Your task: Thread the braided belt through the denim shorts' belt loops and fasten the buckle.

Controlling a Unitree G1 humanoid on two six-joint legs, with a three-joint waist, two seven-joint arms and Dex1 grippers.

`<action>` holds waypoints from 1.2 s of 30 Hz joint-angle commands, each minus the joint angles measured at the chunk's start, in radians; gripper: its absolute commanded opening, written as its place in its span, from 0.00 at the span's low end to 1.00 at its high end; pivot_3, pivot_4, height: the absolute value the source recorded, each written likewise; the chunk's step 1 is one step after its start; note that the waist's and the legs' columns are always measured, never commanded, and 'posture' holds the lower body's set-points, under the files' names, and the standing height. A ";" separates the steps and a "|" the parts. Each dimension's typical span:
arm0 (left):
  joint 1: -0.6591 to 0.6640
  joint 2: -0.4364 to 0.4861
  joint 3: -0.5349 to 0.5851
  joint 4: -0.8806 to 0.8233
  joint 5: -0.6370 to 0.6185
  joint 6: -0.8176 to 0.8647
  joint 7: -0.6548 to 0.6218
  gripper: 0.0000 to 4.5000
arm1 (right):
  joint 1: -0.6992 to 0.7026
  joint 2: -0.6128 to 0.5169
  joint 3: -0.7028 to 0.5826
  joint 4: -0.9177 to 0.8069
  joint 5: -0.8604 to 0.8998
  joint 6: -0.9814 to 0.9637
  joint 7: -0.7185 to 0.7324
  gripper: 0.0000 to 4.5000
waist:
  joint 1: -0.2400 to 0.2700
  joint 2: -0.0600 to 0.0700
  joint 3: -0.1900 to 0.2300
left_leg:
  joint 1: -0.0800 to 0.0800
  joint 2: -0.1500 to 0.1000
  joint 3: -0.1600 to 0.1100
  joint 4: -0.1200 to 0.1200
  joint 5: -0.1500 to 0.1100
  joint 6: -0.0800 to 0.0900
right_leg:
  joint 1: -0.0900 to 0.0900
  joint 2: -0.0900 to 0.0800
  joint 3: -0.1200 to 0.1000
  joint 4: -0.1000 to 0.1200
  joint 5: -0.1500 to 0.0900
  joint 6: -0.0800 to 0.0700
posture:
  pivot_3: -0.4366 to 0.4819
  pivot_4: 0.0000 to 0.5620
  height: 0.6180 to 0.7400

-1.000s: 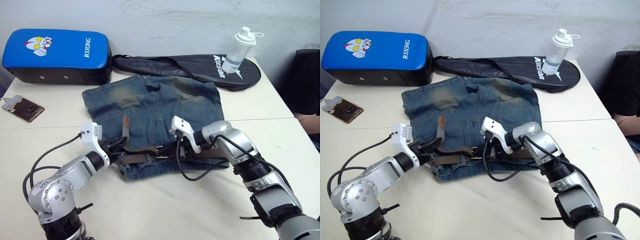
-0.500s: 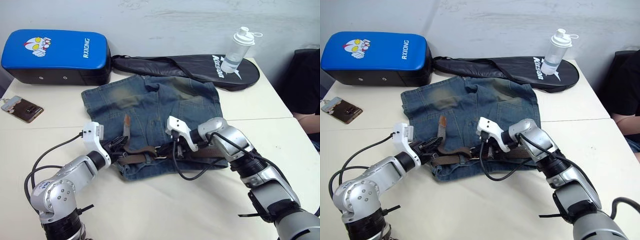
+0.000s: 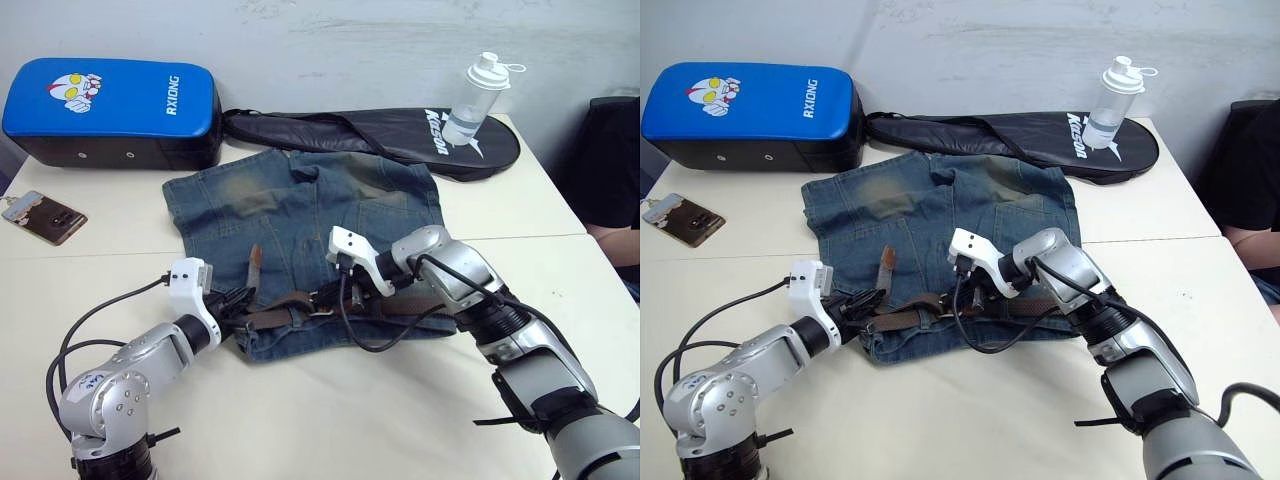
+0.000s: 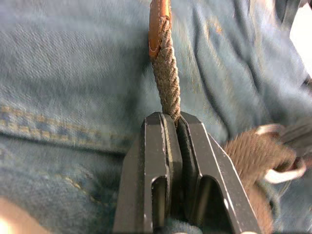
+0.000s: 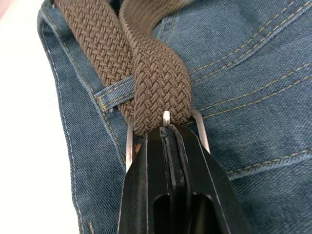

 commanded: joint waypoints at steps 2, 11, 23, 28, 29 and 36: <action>-0.016 -0.006 -0.003 -0.003 -0.018 -0.003 -0.010 0.00 | 0.027 0.033 0.116 0.056 -0.077 -0.062 -0.006 0.01 | -0.001 0.000 0.000 | 0.000 0.000 0.000 0.000 0.000 0.000 | 0.000 0.000 0.000 0.000 0.000 0.000 | 0.48 0.27 1.00; -0.147 -0.049 0.079 0.044 -0.128 0.025 -0.003 0.00 | 0.040 0.061 0.288 0.179 -0.275 -0.208 -0.011 0.01 | -0.024 -0.002 -0.009 | 0.021 0.001 -0.001 -0.002 -0.006 -0.004 | 0.018 0.001 0.000 0.002 -0.001 -0.003 | 0.48 0.27 1.00; -0.690 0.060 0.009 0.467 -0.224 0.082 -0.195 0.00 | 0.039 0.056 0.375 0.259 -0.480 -0.427 -0.004 0.01 | -0.029 -0.003 -0.028 | 0.041 0.000 -0.003 -0.017 -0.003 -0.013 | 0.034 0.004 0.000 -0.004 -0.002 -0.005 | 0.48 0.27 1.00; -0.894 0.073 -0.129 0.711 -0.101 -0.032 -0.337 0.00 | 0.061 0.040 0.391 0.252 -0.508 -0.473 0.049 0.01 | -0.021 -0.006 -0.027 | 0.043 0.000 -0.004 -0.020 0.002 -0.020 | 0.034 0.006 0.000 -0.003 -0.001 -0.007 | 0.48 0.27 1.00; -0.948 0.056 -0.162 0.777 -0.070 -0.071 -0.371 0.00 | 0.066 0.034 0.397 0.246 -0.513 -0.486 0.063 0.01 | -0.021 -0.005 -0.027 | 0.044 0.000 -0.004 -0.021 0.002 -0.020 | 0.034 0.006 0.001 -0.003 -0.001 -0.007 | 0.48 0.27 1.00; -1.234 -0.074 -0.260 1.148 0.061 -0.368 -0.603 0.00 | 0.104 0.005 0.417 0.207 -0.524 -0.531 0.136 0.01 | 0.000 -0.002 -0.027 | 0.042 -0.001 -0.003 -0.020 0.002 -0.019 | 0.033 0.004 0.000 -0.005 0.000 -0.005 | 0.48 0.27 1.00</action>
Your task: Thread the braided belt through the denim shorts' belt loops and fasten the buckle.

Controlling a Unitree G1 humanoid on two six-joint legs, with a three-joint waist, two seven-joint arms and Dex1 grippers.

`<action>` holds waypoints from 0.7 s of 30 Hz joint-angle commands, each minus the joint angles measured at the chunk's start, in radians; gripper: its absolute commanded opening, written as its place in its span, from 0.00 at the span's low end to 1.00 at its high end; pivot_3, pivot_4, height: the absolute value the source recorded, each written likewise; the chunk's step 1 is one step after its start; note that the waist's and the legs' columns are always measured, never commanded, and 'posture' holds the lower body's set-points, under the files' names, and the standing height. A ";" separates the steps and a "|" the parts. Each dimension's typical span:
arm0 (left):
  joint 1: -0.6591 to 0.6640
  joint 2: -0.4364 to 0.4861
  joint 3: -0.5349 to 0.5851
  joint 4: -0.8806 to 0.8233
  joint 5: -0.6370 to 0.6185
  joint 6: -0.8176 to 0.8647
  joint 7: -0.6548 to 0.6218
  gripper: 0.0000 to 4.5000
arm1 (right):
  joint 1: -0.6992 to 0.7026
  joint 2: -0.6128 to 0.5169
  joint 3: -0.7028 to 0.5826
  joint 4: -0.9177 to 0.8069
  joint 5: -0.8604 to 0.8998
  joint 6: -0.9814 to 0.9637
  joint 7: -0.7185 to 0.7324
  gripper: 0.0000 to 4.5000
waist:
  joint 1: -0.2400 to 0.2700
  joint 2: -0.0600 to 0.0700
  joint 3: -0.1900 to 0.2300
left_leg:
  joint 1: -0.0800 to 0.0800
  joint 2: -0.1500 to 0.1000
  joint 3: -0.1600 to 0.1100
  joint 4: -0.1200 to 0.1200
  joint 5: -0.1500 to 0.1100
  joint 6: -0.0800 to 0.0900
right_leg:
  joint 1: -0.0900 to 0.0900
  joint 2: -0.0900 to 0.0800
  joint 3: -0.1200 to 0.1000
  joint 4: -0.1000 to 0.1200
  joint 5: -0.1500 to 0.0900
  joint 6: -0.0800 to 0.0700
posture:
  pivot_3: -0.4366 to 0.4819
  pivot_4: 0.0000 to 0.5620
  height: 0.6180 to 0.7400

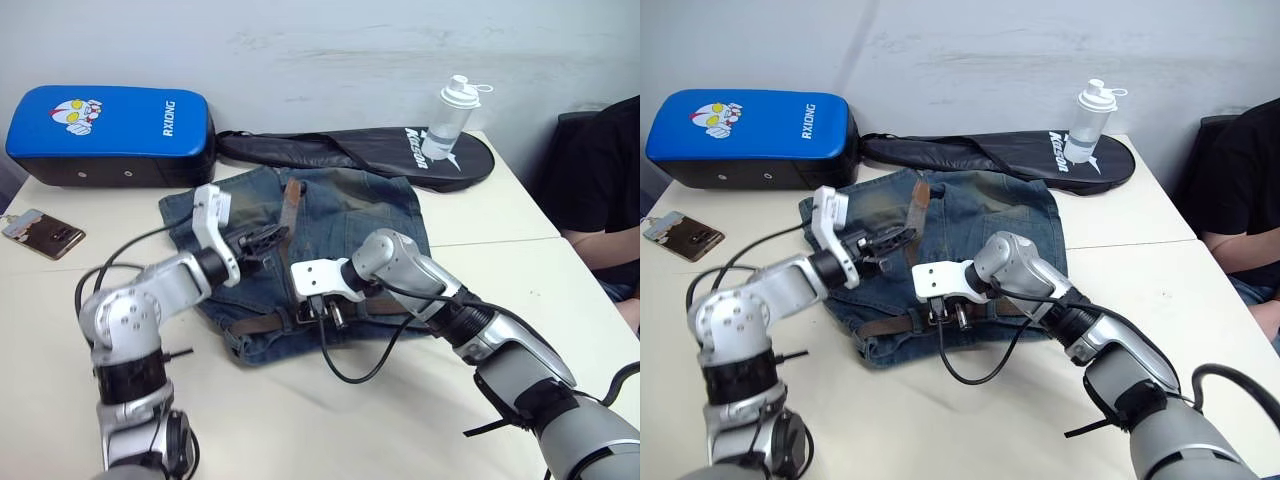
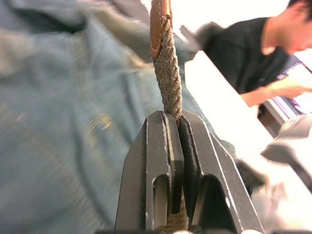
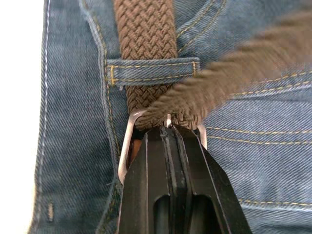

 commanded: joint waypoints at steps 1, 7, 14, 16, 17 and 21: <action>-0.272 -0.083 0.024 0.194 0.062 -0.372 -0.219 0.00 | 0.165 -0.029 0.208 0.126 -0.118 -0.002 0.088 0.01 | 0.003 0.000 0.000 | 0.000 0.000 0.000 0.000 -0.001 0.001 | 0.000 0.000 0.000 0.000 0.000 0.000 | 0.48 0.27 1.00; -0.291 -0.108 -0.012 0.291 0.153 -0.601 -0.382 0.00 | 0.213 0.057 0.167 0.285 -0.095 -0.061 0.000 0.01 | 0.004 0.002 -0.001 | -0.006 0.000 0.001 0.001 -0.001 0.002 | -0.002 -0.003 -0.003 -0.004 0.002 0.001 | 0.48 0.27 1.00; -0.020 -0.075 -0.042 0.146 0.235 -0.584 -0.374 0.00 | 0.248 0.055 -0.029 0.224 0.014 0.053 0.016 0.01 | -0.001 0.007 -0.007 | -0.004 0.001 0.000 -0.001 -0.001 0.002 | -0.001 -0.002 -0.004 -0.003 0.003 -0.001 | 0.48 0.27 1.00; 0.070 -0.066 -0.051 0.064 0.242 -0.553 -0.352 0.00 | 0.261 0.038 -0.072 0.171 0.043 0.095 0.021 0.01 | -0.004 0.008 -0.007 | -0.004 0.001 0.000 -0.002 -0.001 0.003 | -0.002 -0.001 -0.002 -0.001 0.002 -0.001 | 0.48 0.27 1.00; 0.115 -0.065 -0.043 0.016 0.233 -0.525 -0.331 0.00 | 0.265 0.026 -0.095 0.136 0.061 0.125 0.027 0.01 | -0.005 0.008 -0.006 | -0.004 0.001 0.000 -0.002 0.000 0.003 | -0.002 -0.001 -0.002 -0.001 0.002 -0.001 | 0.48 0.27 1.00; 0.253 -0.066 -0.025 -0.152 0.210 -0.441 -0.260 0.00 | 0.285 -0.002 -0.202 0.045 0.127 0.238 -0.007 0.01 | 0.001 0.007 -0.005 | -0.008 0.001 -0.001 -0.002 0.001 0.005 | -0.006 -0.001 -0.002 -0.001 0.001 -0.001 | 0.48 0.27 1.00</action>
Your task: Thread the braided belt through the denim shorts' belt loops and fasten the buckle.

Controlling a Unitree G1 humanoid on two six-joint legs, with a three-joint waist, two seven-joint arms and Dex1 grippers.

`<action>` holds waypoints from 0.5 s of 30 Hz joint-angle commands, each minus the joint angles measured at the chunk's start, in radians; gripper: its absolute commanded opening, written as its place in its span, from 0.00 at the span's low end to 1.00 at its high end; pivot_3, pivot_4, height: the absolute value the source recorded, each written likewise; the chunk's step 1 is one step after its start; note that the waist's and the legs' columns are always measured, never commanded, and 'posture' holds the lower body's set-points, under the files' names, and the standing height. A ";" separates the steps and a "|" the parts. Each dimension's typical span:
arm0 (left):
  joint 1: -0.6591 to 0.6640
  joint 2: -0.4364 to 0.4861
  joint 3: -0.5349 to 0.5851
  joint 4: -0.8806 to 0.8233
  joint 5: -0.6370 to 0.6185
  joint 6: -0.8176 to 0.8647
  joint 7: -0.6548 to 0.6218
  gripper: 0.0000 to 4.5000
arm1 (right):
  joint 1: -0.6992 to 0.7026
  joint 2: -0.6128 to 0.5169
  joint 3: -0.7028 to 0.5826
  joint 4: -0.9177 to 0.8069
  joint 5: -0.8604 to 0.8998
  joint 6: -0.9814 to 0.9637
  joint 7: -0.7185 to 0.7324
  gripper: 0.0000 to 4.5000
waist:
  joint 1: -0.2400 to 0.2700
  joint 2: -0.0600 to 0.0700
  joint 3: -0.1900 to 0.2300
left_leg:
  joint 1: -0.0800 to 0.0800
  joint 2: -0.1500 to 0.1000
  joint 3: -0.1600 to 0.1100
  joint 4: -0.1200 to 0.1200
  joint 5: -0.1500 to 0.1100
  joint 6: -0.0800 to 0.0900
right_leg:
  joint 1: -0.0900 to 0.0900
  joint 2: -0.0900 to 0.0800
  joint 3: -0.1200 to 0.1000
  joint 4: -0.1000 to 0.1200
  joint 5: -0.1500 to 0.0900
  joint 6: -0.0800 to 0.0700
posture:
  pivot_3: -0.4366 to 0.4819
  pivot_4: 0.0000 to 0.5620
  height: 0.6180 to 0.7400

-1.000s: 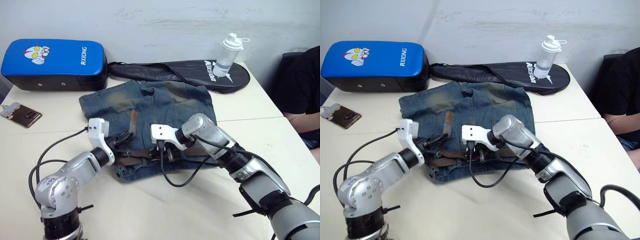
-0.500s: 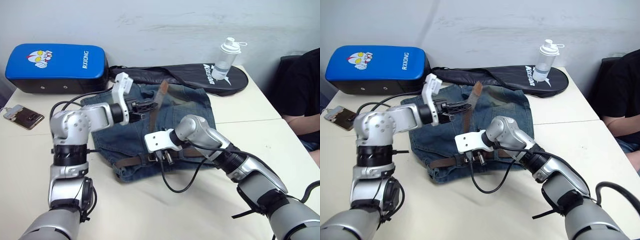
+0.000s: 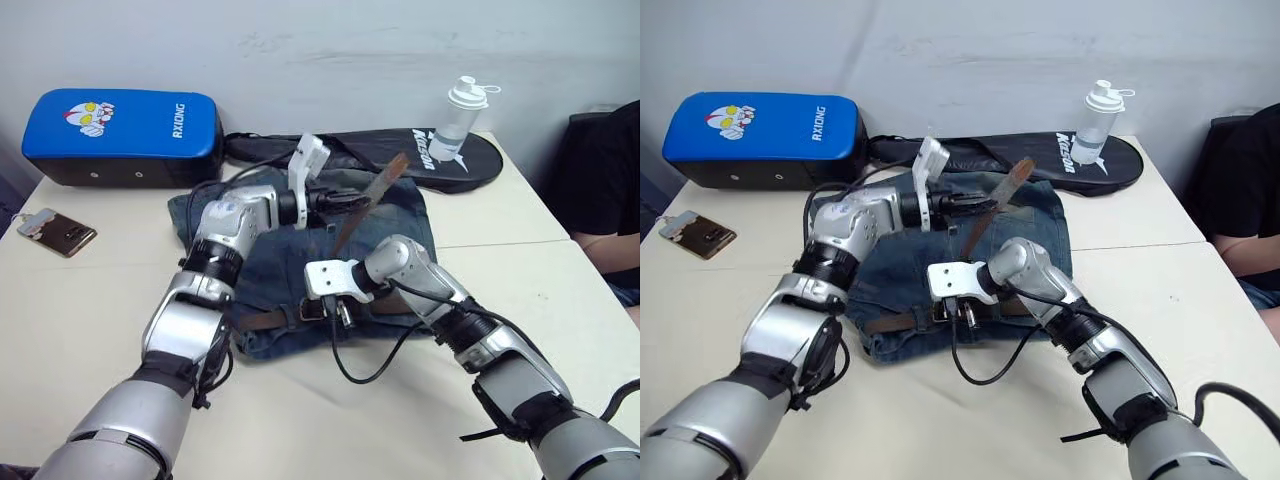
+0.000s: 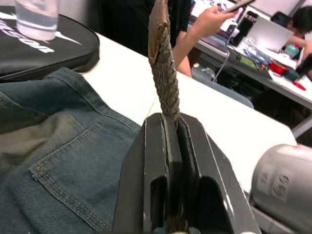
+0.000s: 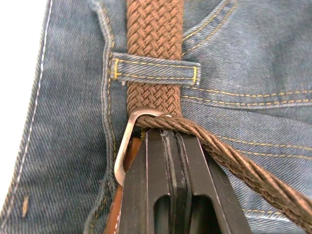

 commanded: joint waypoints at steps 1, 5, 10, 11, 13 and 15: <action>0.113 0.002 0.057 -0.285 -0.050 0.082 0.092 0.00 | 0.135 -0.058 -0.006 -0.010 0.028 0.221 0.007 0.01 | 0.004 -0.001 0.001 | -0.001 0.000 0.000 0.000 0.000 0.000 | 0.000 0.000 0.000 -0.001 0.000 0.000 | 0.48 0.27 1.00; 0.162 0.003 0.064 -0.357 -0.041 0.113 0.132 0.00 | 0.141 -0.095 -0.118 -0.079 0.098 0.337 -0.015 0.01 | 0.013 0.001 0.003 | -0.003 -0.001 -0.001 0.000 -0.004 0.004 | 0.000 -0.002 -0.001 -0.005 0.000 0.001 | 0.48 0.27 1.00; 0.187 0.011 0.041 -0.398 -0.024 0.120 0.140 0.00 | 0.102 -0.091 -0.286 -0.156 0.245 0.524 -0.071 0.01 | 0.031 0.002 0.005 | -0.015 -0.002 0.000 0.003 -0.009 0.009 | -0.009 -0.004 -0.001 -0.009 0.000 0.001 | 0.48 0.27 1.00; 0.190 0.012 0.036 -0.401 -0.021 0.119 0.139 0.00 | 0.090 -0.088 -0.326 -0.168 0.275 0.562 -0.085 0.01 | 0.034 0.003 0.008 | -0.019 -0.002 0.000 0.004 -0.008 0.010 | -0.013 -0.004 -0.001 -0.008 0.000 0.002 | 0.48 0.27 1.00; 0.195 0.017 0.028 -0.406 -0.014 0.116 0.134 0.00 | 0.074 -0.100 -0.385 -0.199 0.317 0.618 -0.111 0.01 | 0.034 0.004 0.017 | -0.021 -0.003 0.000 0.004 -0.003 0.014 | -0.015 -0.004 -0.001 -0.008 0.000 0.002 | 0.48 0.27 1.00; 0.199 0.023 0.021 -0.407 -0.007 0.111 0.129 0.00 | 0.065 -0.121 -0.435 -0.233 0.355 0.670 -0.134 0.01 | 0.031 0.003 0.027 | -0.023 -0.003 0.000 0.005 -0.003 0.014 | -0.017 -0.004 -0.001 -0.008 0.000 0.002 | 0.48 0.27 1.00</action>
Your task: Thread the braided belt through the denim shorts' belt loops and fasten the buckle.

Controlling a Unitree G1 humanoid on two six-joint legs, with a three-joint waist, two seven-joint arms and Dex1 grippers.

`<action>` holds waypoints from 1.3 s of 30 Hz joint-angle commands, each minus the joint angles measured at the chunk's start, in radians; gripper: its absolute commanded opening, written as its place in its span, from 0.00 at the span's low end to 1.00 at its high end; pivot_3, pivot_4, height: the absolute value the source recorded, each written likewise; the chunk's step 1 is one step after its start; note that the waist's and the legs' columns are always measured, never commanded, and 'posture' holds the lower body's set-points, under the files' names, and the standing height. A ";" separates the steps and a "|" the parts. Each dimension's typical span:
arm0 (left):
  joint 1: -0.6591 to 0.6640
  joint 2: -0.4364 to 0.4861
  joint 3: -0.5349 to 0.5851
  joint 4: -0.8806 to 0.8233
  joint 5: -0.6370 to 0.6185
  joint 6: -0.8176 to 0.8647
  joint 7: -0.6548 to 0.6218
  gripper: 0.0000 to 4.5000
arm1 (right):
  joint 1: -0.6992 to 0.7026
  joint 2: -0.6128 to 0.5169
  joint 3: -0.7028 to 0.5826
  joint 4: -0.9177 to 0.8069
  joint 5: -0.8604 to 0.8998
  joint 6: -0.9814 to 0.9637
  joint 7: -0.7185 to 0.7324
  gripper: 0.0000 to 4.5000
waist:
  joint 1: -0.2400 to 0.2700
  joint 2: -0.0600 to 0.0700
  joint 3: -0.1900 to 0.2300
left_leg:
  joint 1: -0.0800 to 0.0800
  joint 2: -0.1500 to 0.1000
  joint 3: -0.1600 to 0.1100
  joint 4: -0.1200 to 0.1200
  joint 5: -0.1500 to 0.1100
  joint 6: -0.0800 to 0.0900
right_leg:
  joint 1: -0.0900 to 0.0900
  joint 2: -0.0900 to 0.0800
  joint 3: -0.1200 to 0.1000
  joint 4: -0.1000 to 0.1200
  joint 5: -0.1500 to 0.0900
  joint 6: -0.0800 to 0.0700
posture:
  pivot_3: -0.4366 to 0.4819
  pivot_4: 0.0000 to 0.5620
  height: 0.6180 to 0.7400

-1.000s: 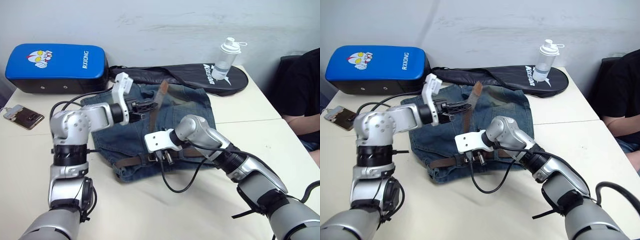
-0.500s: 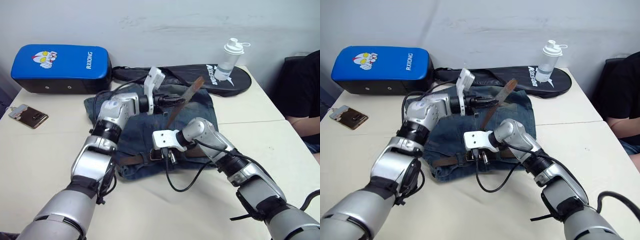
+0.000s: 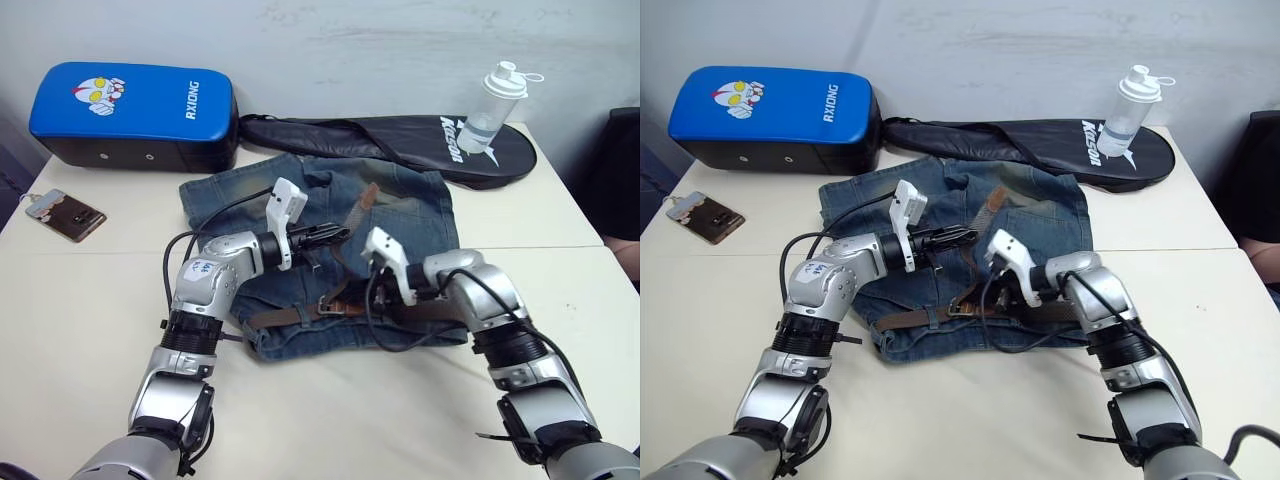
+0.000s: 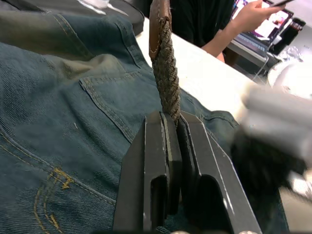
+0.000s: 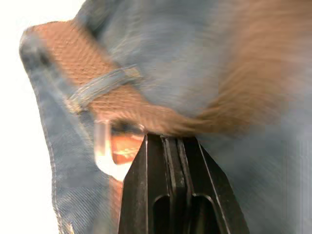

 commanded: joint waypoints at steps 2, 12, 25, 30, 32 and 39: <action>0.010 0.024 -0.035 -0.045 0.027 -0.025 -0.022 0.00 | -0.029 -0.071 -0.150 -0.097 0.098 0.135 -0.072 0.01 | -0.001 0.000 0.008 | -0.003 0.000 0.001 0.000 0.000 0.000 | -0.003 0.001 0.000 0.001 0.000 0.000 | 0.48 0.27 1.00; 0.041 0.220 -0.190 -0.125 0.235 -0.309 -0.167 0.00 | 0.003 -0.212 -0.171 -0.213 0.077 -0.160 -0.105 0.15 | -0.004 -0.002 0.024 | -0.014 0.002 0.007 0.002 0.009 -0.003 | -0.019 0.007 0.001 0.005 0.000 0.001 | 0.48 0.27 1.00; -0.004 0.246 -0.207 -0.096 0.356 -0.471 -0.177 0.00 | -0.091 -0.215 0.019 -0.095 -0.171 -0.831 -0.151 0.66 | -0.002 -0.006 0.027 | -0.014 0.002 0.008 0.008 0.009 -0.002 | -0.018 0.007 0.000 0.009 0.001 0.002 | 0.48 0.27 1.00; -0.013 0.240 -0.198 -0.093 0.362 -0.471 -0.178 0.00 | -0.101 -0.213 0.040 -0.054 -0.176 -0.861 -0.125 0.37 | -0.003 -0.006 0.027 | -0.015 0.003 0.008 0.015 0.008 0.000 | -0.017 0.007 -0.001 0.012 0.001 0.002 | 0.48 0.27 1.00; -0.017 0.240 -0.194 -0.090 0.364 -0.473 -0.177 0.00 | -0.098 -0.218 0.043 -0.051 -0.165 -0.854 -0.105 0.18 | -0.003 -0.005 0.028 | -0.015 0.003 0.008 0.017 0.008 0.000 | -0.017 0.007 0.000 0.014 0.001 0.002 | 0.48 0.27 1.00; -0.035 0.211 -0.172 -0.077 0.357 -0.471 -0.155 0.18 | -0.104 -0.215 0.035 -0.052 -0.159 -0.842 -0.085 0.00 | -0.003 -0.006 0.028 | -0.014 0.003 0.008 0.019 0.008 0.000 | -0.017 0.006 0.003 0.019 0.001 0.002 | 0.48 0.27 1.00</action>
